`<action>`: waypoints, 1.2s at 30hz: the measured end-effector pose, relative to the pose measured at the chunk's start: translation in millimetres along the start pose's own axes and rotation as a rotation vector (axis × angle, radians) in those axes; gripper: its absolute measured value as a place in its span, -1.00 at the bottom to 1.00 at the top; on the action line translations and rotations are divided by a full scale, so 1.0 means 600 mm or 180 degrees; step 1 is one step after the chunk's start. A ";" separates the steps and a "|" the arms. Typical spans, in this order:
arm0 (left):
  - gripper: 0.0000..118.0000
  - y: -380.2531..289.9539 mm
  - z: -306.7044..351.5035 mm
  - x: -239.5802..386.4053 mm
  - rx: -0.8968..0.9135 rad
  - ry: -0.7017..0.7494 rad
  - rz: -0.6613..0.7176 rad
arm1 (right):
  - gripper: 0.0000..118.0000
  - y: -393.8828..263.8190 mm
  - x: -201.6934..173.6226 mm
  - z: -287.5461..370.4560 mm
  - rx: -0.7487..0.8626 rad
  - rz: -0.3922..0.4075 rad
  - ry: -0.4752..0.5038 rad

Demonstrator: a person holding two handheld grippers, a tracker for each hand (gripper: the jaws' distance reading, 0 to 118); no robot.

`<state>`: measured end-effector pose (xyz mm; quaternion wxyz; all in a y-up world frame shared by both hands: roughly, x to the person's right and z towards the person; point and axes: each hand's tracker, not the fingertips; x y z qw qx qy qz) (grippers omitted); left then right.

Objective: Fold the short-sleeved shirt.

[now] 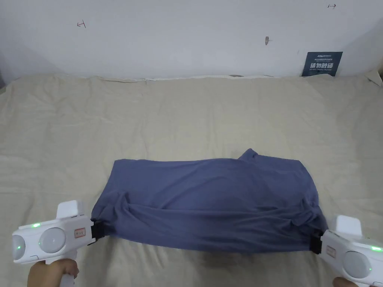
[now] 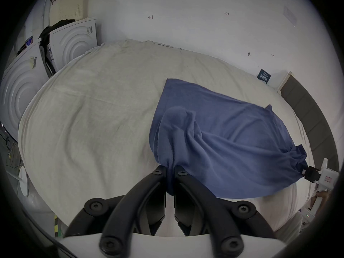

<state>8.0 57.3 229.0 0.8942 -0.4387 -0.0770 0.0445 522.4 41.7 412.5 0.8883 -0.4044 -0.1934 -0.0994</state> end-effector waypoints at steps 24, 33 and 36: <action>0.26 -0.187 0.080 -0.007 -0.0276 0.0407 -0.0118 | -0.04 -0.132 0.016 0.090 -0.0139 -0.0087 -0.0067; 0.97 -0.042 0.200 0.109 0.1423 -0.0075 0.0031 | 0.73 0.027 -0.046 0.226 0.1355 0.0069 0.0218; 0.96 -0.020 0.228 0.147 0.1882 -0.0058 -0.0172 | 0.73 0.052 -0.070 0.262 0.1791 0.0201 0.0204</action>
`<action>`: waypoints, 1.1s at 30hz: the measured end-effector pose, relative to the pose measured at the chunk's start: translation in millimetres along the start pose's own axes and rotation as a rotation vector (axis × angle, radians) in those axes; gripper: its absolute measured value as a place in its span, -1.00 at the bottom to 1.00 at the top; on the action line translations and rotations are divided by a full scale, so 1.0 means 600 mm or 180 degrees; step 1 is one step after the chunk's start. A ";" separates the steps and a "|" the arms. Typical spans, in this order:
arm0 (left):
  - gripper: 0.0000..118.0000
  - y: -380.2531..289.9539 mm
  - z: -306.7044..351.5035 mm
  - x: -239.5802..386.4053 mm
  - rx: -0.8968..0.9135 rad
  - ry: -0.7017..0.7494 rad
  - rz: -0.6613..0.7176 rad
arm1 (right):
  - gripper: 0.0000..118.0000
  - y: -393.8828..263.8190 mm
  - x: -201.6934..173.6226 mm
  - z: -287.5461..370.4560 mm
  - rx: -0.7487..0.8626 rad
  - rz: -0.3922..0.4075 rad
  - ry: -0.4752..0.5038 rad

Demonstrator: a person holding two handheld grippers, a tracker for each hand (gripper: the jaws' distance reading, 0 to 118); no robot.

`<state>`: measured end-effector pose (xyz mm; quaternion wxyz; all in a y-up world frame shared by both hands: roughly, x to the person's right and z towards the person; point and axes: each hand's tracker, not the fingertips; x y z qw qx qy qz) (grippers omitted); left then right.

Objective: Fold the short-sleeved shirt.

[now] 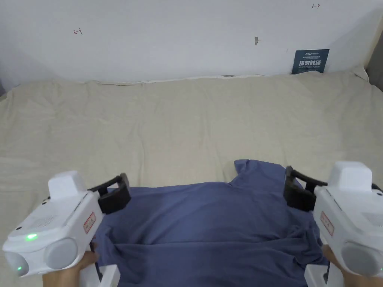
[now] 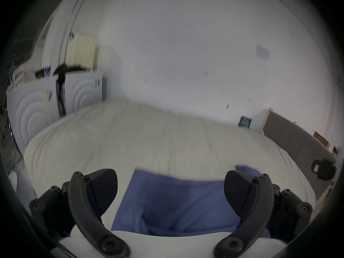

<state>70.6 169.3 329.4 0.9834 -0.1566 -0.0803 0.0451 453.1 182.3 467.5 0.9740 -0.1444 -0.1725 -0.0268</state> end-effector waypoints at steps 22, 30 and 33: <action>-1.00 0.012 -0.186 -0.061 -0.1244 -0.0290 -0.0185 | -0.98 0.017 -0.032 -0.017 0.0241 0.0208 -0.0049; -0.98 -0.013 -0.357 -0.118 -0.1842 -0.0203 -0.0036 | -0.98 0.006 -0.019 -0.068 0.0040 0.0260 -0.0119; -0.52 -0.034 -0.422 -0.140 -0.2002 -0.0183 -0.0084 | -0.98 -0.002 -0.014 -0.092 -0.0046 0.0278 -0.0148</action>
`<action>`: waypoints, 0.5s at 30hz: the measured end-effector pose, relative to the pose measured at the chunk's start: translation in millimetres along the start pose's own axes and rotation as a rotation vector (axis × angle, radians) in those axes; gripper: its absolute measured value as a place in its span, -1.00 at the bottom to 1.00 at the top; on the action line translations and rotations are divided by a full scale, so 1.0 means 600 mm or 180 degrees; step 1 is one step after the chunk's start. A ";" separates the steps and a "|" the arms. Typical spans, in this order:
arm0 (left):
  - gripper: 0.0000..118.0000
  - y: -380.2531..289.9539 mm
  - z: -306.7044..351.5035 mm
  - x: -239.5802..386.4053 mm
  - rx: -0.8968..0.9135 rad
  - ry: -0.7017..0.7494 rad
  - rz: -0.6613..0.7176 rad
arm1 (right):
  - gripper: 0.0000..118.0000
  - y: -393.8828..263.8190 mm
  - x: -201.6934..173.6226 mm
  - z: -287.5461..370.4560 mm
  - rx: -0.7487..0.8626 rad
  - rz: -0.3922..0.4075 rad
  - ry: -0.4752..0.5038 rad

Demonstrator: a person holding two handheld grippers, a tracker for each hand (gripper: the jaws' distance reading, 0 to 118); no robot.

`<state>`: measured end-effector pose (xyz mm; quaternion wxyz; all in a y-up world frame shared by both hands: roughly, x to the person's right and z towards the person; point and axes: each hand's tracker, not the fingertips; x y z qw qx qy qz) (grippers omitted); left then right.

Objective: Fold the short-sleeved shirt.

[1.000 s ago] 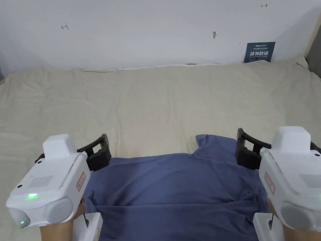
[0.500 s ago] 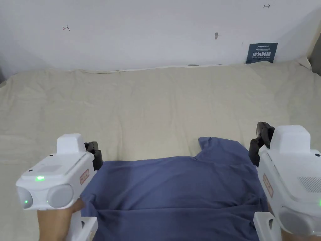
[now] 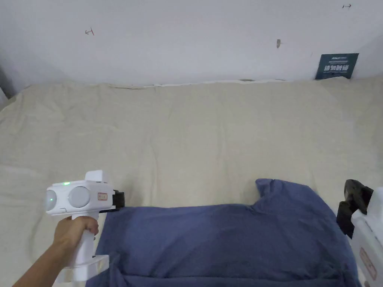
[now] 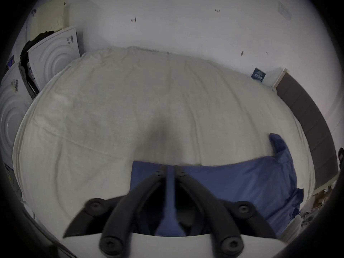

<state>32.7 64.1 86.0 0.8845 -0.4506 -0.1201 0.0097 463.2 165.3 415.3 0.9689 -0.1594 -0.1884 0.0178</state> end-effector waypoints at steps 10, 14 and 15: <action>-0.12 -0.019 -0.113 -0.019 -0.0549 0.0130 0.0206 | -0.97 -0.029 0.015 -0.093 -0.0354 -0.0098 -0.0103; -0.70 -0.042 -0.059 0.019 -0.0280 0.0119 0.0054 | -0.97 -0.045 0.048 -0.147 -0.0619 -0.0346 -0.0139; -0.96 -0.022 -0.078 0.004 -0.0289 0.0081 0.0064 | -0.97 -0.049 0.057 -0.165 -0.0692 -0.0371 -0.0138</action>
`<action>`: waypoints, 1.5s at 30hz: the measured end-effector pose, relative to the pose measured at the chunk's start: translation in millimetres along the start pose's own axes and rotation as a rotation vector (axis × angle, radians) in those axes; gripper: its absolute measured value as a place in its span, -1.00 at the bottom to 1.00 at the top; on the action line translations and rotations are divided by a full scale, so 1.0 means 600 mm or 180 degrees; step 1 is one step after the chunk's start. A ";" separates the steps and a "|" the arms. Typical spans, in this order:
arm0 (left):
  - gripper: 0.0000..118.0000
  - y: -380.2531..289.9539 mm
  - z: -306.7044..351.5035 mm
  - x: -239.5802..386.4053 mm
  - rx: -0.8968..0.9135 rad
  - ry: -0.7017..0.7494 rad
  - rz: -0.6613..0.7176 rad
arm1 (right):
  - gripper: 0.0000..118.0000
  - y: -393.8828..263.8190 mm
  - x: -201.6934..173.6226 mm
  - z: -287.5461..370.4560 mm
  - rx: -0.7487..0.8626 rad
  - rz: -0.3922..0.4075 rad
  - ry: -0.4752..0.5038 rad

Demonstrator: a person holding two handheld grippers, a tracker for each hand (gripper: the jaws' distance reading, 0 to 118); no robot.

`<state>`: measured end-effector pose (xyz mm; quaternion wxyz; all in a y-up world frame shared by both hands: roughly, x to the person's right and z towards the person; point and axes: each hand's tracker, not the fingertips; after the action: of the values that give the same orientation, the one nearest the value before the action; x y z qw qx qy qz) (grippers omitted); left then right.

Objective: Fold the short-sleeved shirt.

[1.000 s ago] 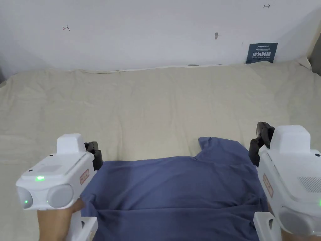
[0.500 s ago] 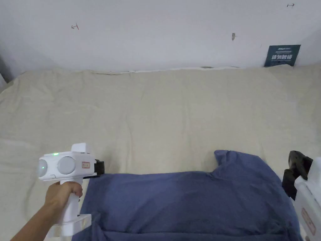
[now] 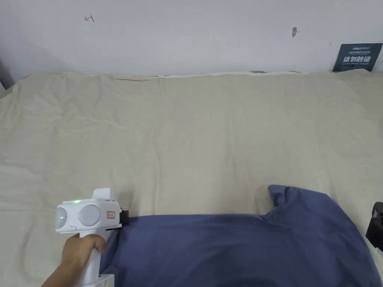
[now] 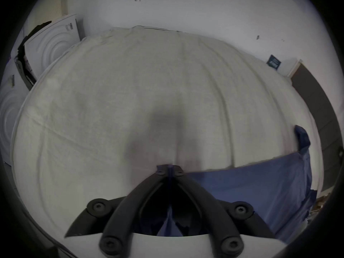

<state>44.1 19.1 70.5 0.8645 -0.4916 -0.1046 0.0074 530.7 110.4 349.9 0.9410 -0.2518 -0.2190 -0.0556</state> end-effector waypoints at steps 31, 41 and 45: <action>-0.97 -0.116 0.224 -0.010 0.0950 -0.0110 0.0234 | -0.97 -0.003 0.023 -0.031 -0.0495 0.0401 0.0349; -0.97 -0.266 0.264 -0.060 0.0648 -0.0074 0.0370 | -0.97 -0.128 0.084 0.154 -0.0611 0.0040 0.0550; -0.97 -0.338 0.251 -0.060 0.0311 0.0059 0.0306 | -0.97 -0.211 0.097 0.162 -0.0992 -0.0206 0.0453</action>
<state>-37.7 38.0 311.3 0.8871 -0.4533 -0.0723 0.0495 518.2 49.3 508.2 0.9014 -0.3829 -0.1485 -0.1369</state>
